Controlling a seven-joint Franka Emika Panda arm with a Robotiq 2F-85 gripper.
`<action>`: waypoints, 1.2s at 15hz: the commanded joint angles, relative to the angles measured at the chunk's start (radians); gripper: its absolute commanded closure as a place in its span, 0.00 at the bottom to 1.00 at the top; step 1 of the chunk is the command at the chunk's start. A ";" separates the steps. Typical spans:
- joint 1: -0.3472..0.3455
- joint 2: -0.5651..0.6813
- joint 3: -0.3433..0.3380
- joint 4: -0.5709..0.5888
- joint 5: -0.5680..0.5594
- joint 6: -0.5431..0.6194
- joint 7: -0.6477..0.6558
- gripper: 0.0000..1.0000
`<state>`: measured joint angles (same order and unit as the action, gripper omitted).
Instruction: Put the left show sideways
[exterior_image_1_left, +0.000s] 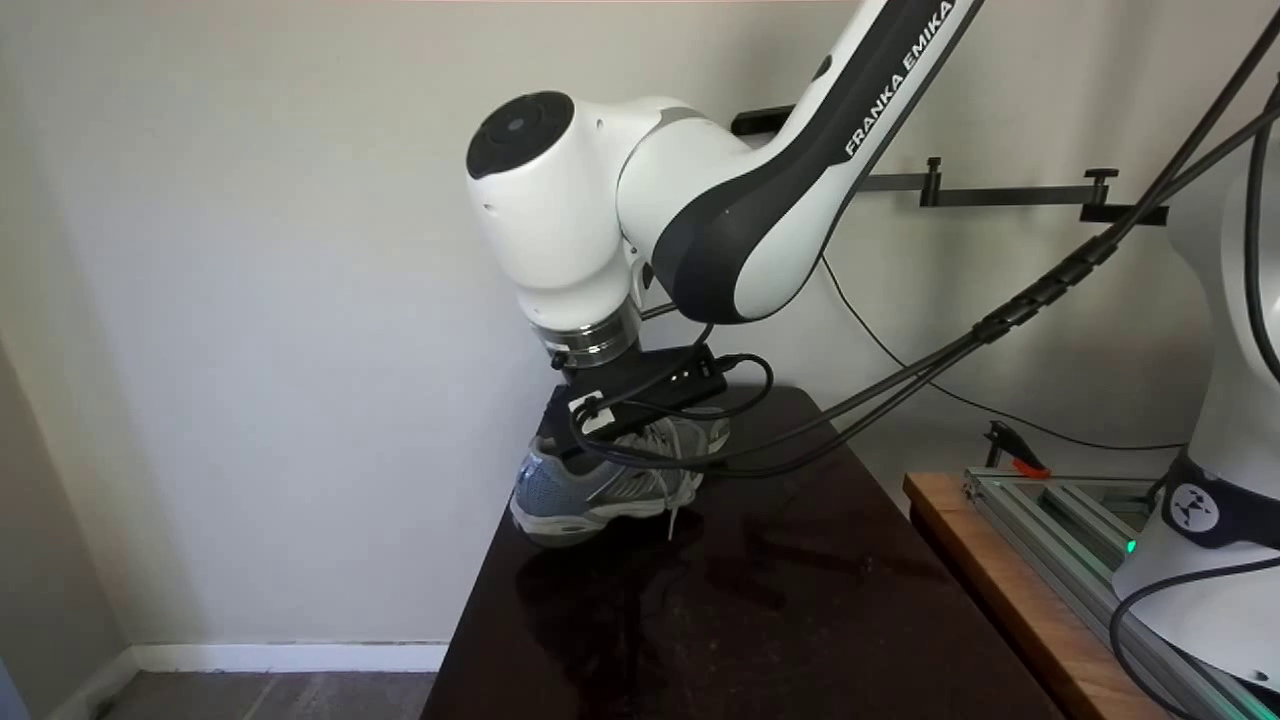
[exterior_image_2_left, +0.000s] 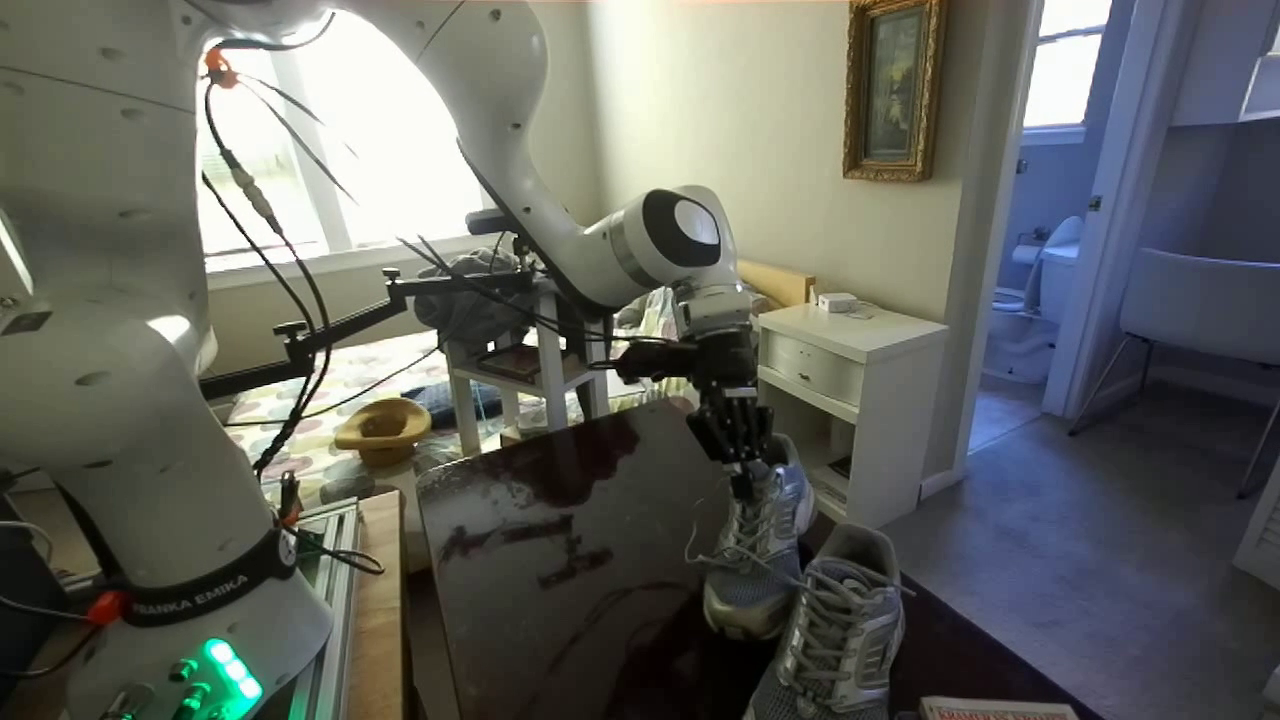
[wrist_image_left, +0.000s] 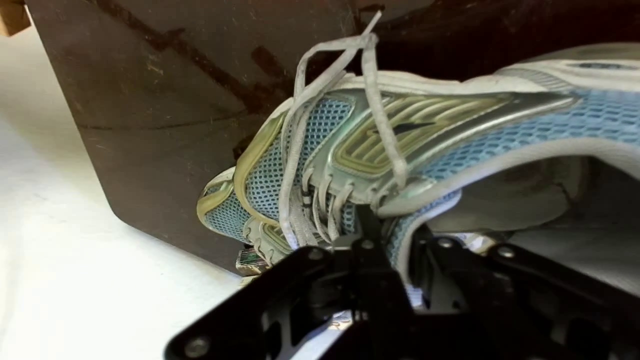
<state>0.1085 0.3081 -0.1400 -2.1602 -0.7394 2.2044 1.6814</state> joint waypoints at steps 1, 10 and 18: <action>0.013 0.012 0.002 0.016 -0.051 -0.073 0.120 0.96; 0.061 0.101 0.063 0.084 -0.139 -0.330 0.436 0.96; 0.068 0.200 0.072 0.144 -0.213 -0.347 0.571 0.96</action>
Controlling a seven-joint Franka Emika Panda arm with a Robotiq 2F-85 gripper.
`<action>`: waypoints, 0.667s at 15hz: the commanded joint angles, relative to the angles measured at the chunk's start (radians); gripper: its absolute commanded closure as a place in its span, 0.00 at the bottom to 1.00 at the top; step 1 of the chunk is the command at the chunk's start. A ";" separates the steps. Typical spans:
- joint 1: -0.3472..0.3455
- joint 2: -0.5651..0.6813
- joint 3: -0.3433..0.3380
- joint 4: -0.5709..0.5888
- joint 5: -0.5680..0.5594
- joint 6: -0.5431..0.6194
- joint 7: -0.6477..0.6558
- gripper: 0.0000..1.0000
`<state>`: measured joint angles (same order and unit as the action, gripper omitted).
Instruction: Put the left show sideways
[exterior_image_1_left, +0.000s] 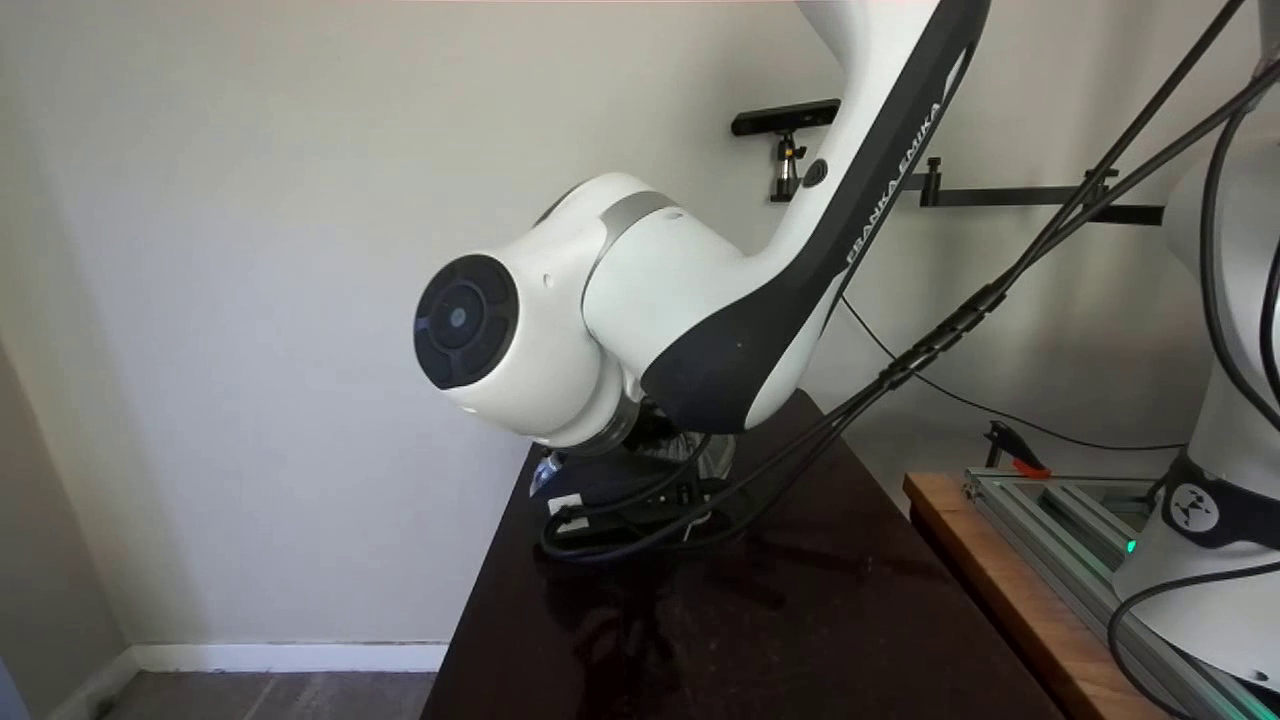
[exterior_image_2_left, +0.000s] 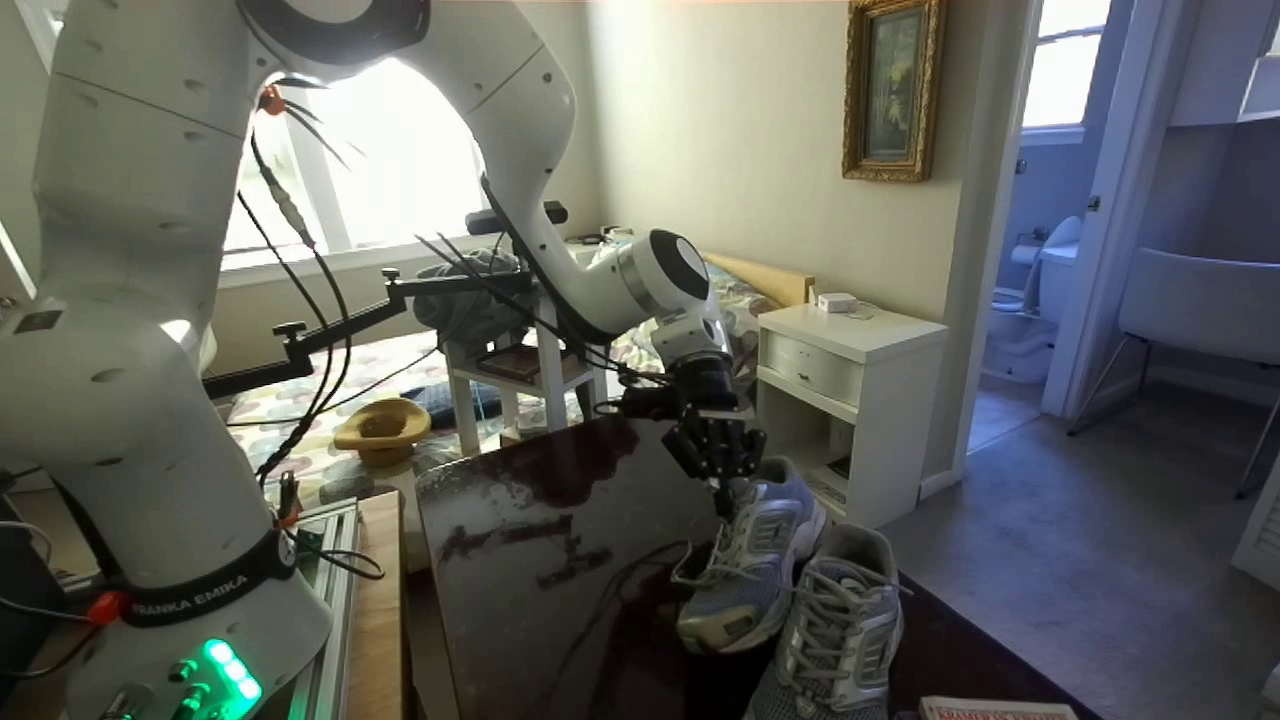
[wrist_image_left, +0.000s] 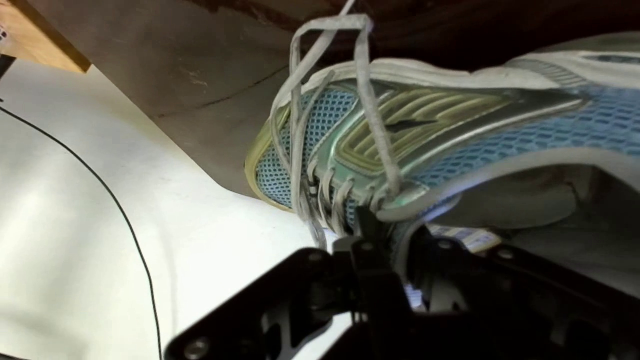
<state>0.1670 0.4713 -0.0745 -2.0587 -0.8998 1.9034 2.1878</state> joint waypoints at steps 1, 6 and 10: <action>0.009 0.043 0.011 0.050 -0.057 -0.058 0.065 0.96; 0.021 0.080 0.030 0.086 -0.066 -0.118 0.045 0.96; 0.029 0.113 0.046 0.113 -0.083 -0.158 0.024 0.96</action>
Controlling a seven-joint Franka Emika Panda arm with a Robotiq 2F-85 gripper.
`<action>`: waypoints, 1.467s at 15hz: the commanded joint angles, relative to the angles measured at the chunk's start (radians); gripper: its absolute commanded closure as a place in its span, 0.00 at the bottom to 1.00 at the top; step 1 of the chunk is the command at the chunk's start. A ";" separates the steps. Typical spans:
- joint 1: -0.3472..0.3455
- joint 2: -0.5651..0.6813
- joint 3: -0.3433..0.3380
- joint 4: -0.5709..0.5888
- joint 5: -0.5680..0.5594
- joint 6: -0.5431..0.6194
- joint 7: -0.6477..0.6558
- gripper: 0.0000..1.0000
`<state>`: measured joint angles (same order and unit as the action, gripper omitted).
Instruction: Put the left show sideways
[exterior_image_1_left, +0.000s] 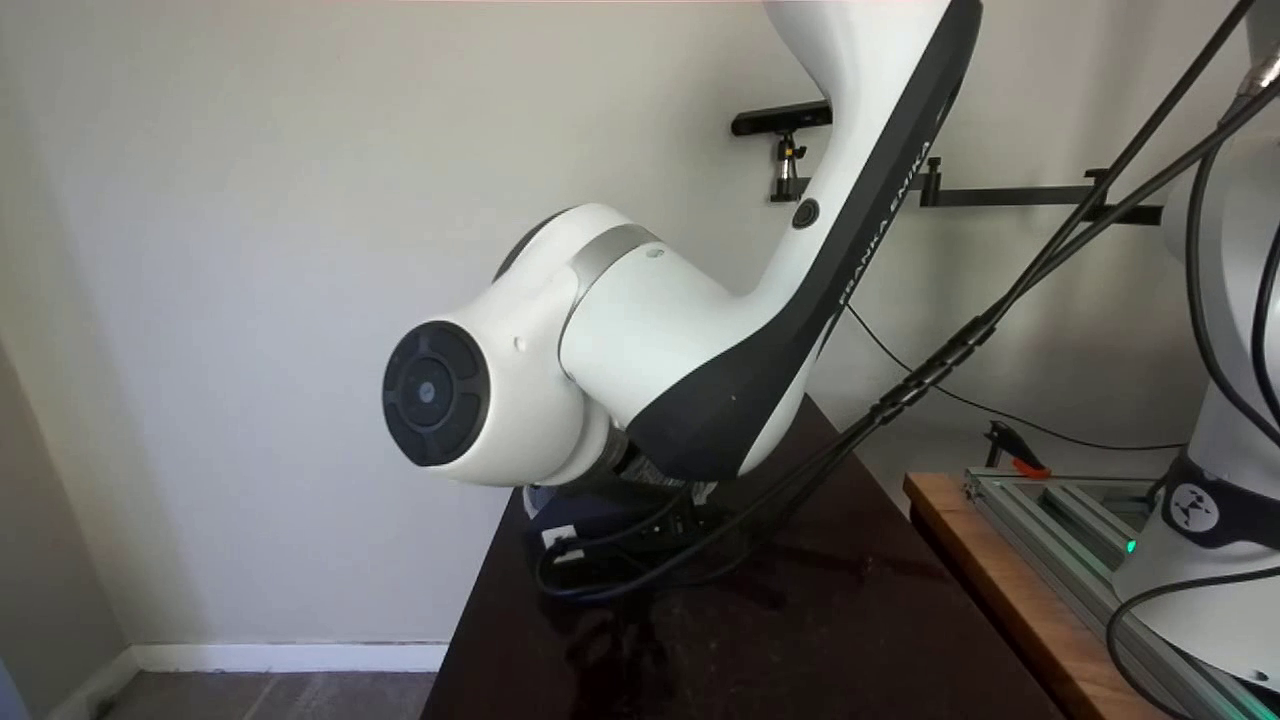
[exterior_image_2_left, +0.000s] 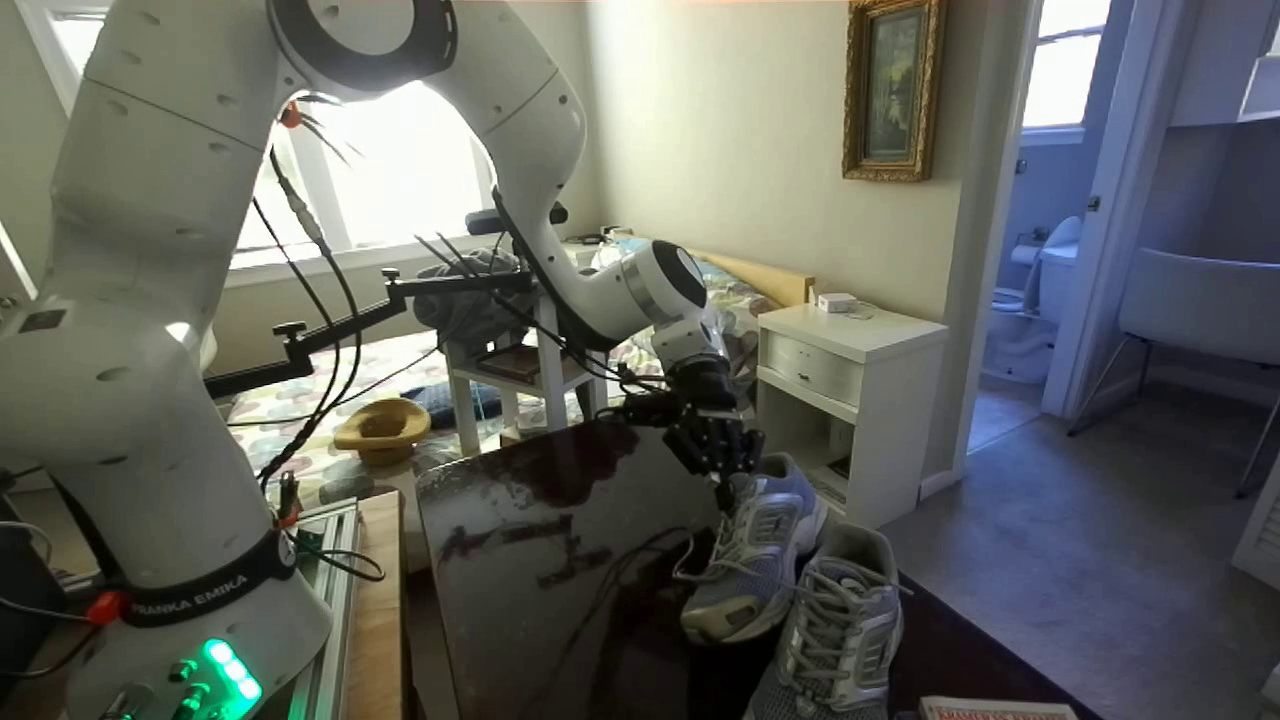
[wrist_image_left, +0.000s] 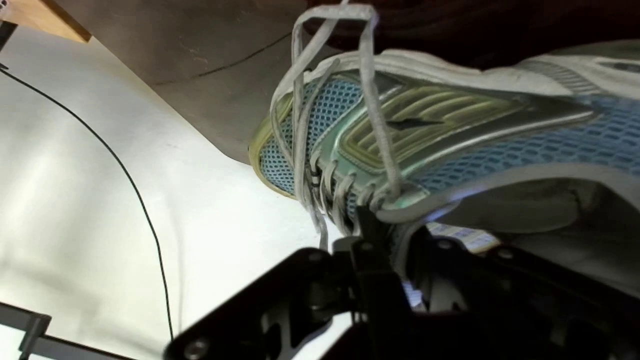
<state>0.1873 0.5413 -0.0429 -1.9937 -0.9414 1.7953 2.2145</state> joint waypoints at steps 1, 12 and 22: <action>0.008 0.048 0.018 0.050 -0.050 -0.050 -0.006 0.96; -0.021 0.031 0.044 0.035 -0.065 0.041 -0.071 0.83; -0.015 0.032 0.048 0.033 -0.061 0.081 -0.140 0.04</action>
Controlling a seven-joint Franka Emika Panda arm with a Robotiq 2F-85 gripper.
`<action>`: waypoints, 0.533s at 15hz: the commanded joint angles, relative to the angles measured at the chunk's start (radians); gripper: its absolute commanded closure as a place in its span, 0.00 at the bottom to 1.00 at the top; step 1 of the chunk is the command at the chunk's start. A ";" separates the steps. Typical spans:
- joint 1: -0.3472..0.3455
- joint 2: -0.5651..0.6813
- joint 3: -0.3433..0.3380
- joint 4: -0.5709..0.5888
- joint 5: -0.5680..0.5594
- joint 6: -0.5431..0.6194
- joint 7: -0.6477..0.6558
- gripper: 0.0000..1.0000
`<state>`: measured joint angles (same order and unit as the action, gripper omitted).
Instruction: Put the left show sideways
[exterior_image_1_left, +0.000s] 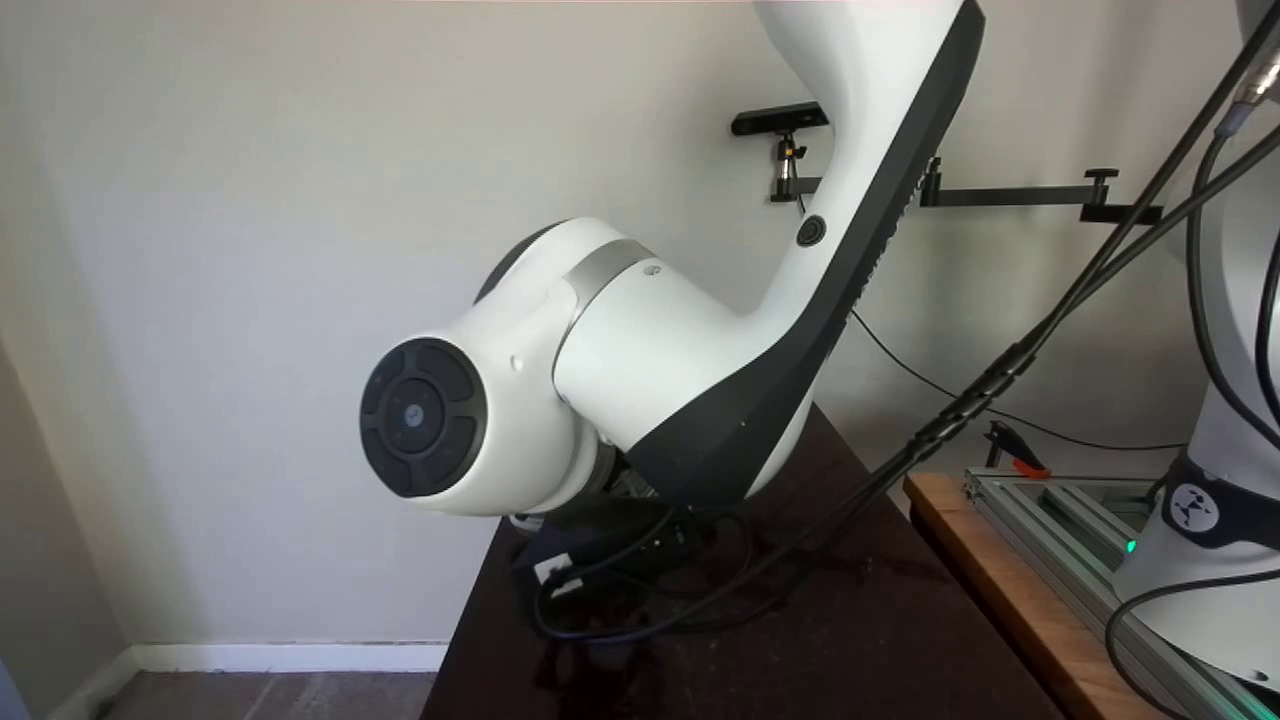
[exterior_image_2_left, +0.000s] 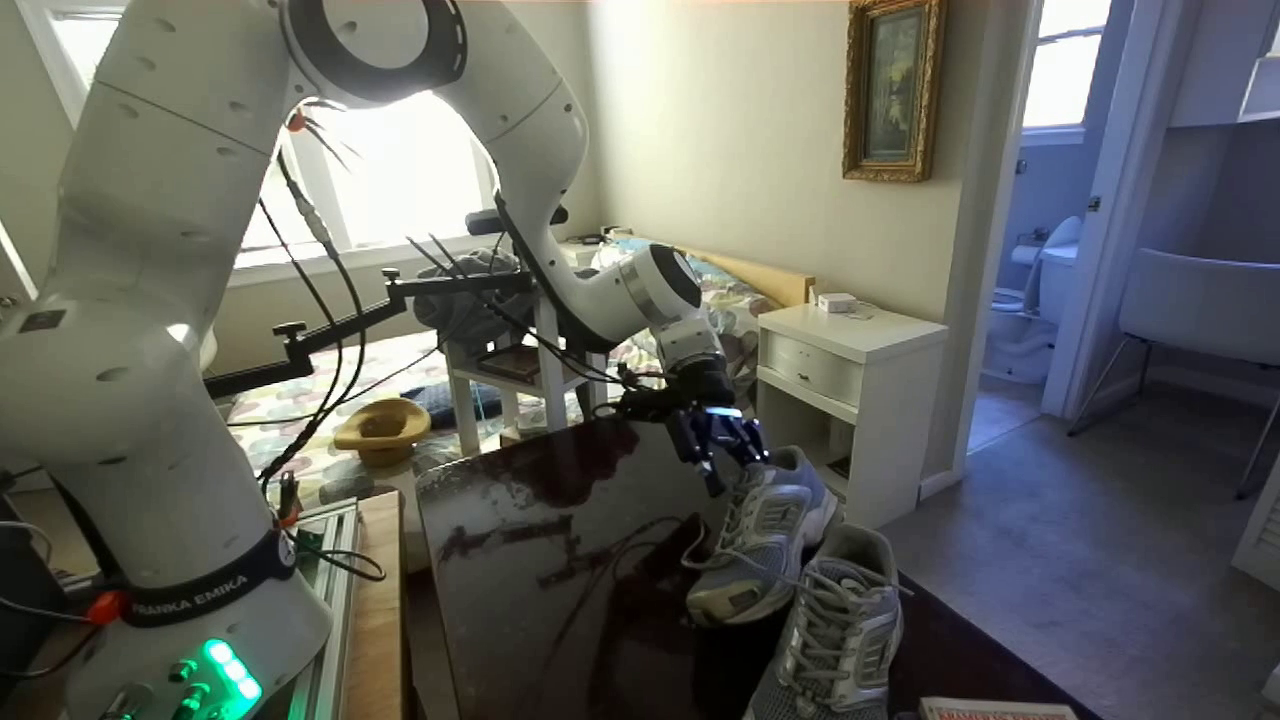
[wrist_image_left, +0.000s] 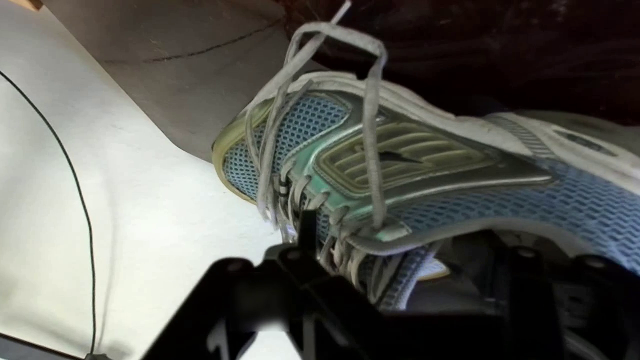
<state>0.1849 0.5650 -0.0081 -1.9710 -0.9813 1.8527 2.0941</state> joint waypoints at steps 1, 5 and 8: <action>-0.014 0.006 0.014 0.008 -0.021 0.029 -0.024 0.01; -0.014 0.005 0.014 0.008 -0.022 0.052 -0.048 0.00; -0.011 0.009 0.013 0.014 -0.024 0.055 -0.072 0.00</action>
<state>0.1849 0.5650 -0.0074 -1.9710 -0.9813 1.8885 2.0535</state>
